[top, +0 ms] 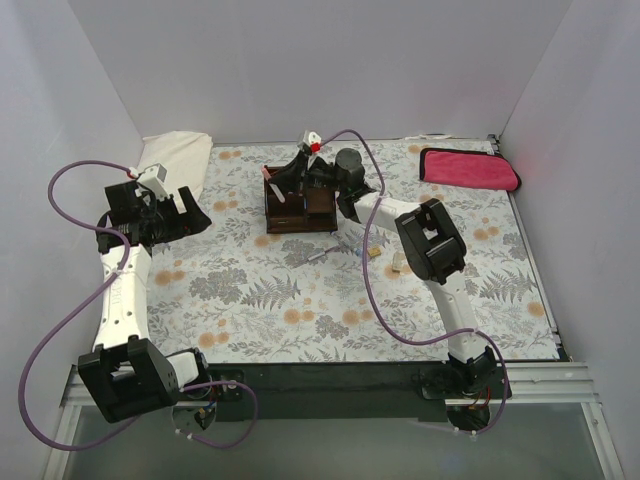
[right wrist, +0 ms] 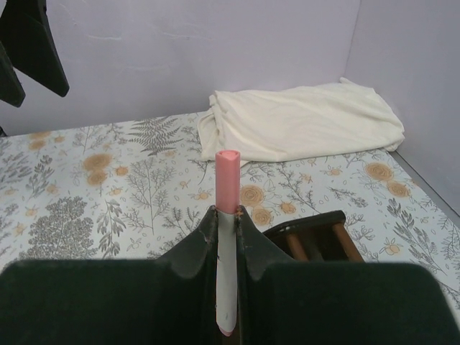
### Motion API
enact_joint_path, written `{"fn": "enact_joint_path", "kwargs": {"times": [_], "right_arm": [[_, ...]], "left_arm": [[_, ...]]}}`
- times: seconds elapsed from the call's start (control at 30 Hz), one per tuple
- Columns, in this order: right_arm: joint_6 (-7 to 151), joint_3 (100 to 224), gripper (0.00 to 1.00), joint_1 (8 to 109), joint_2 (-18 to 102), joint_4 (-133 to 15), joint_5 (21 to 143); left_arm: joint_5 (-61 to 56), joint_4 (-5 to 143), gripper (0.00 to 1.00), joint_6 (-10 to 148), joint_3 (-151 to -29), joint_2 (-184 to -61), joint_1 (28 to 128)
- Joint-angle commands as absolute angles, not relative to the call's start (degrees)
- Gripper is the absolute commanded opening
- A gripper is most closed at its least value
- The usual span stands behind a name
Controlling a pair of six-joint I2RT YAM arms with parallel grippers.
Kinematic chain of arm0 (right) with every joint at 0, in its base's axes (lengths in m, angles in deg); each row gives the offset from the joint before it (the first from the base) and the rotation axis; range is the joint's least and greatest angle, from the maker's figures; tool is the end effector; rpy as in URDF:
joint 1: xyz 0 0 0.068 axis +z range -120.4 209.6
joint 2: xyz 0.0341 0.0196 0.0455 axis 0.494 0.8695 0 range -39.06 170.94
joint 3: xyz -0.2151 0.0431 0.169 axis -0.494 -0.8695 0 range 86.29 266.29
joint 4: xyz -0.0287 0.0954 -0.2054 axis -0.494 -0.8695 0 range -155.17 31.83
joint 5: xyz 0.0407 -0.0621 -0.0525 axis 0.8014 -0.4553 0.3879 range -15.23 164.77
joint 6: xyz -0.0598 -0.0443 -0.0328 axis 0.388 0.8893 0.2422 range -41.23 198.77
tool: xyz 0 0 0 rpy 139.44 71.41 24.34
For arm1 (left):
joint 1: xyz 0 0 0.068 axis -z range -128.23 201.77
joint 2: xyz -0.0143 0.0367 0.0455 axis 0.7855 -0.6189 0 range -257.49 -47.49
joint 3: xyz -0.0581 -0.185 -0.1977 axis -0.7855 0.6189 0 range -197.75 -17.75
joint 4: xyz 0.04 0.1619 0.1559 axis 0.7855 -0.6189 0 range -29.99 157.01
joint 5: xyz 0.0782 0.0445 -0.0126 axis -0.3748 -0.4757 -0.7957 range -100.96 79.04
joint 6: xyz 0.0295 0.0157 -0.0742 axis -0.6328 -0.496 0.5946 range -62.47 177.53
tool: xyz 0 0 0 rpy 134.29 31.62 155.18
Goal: Sort the stationery into containers
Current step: Place the pen in the storage box.
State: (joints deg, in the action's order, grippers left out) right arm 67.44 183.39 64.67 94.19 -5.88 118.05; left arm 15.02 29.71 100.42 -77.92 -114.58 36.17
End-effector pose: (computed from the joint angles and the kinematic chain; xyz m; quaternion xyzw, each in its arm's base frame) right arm 0.4048 0.3432 0.2689 -0.4033 0.4859 0.4964 0.5957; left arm 0.2289 0.0317 0.2991 -0.3622 0.8260 -0.2906 0.3194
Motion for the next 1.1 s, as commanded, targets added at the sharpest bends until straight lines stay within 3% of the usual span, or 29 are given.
{"fn": "enact_joint_path", "kwargs": {"times": [0.0, 0.23, 0.73, 1.07], "right_arm": [[71.6, 181.0, 0.01, 65.5, 94.1, -0.1, 118.6], [76.4, 175.1, 0.01, 66.4, 92.1, 1.2, 117.4], [78.4, 175.8, 0.01, 66.2, 89.0, 1.3, 115.2], [78.5, 191.5, 0.01, 63.1, 86.6, -4.5, 112.5]], "left_arm": [[15.2, 30.3, 0.81, 99.5, -79.8, -114.2, 35.9], [15.1, 30.4, 0.82, 99.5, -79.4, -114.5, 35.9], [15.8, 31.7, 0.81, 100.3, -78.5, -114.5, 35.9], [16.5, 32.4, 0.81, 101.4, -80.0, -114.6, 35.9]]}}
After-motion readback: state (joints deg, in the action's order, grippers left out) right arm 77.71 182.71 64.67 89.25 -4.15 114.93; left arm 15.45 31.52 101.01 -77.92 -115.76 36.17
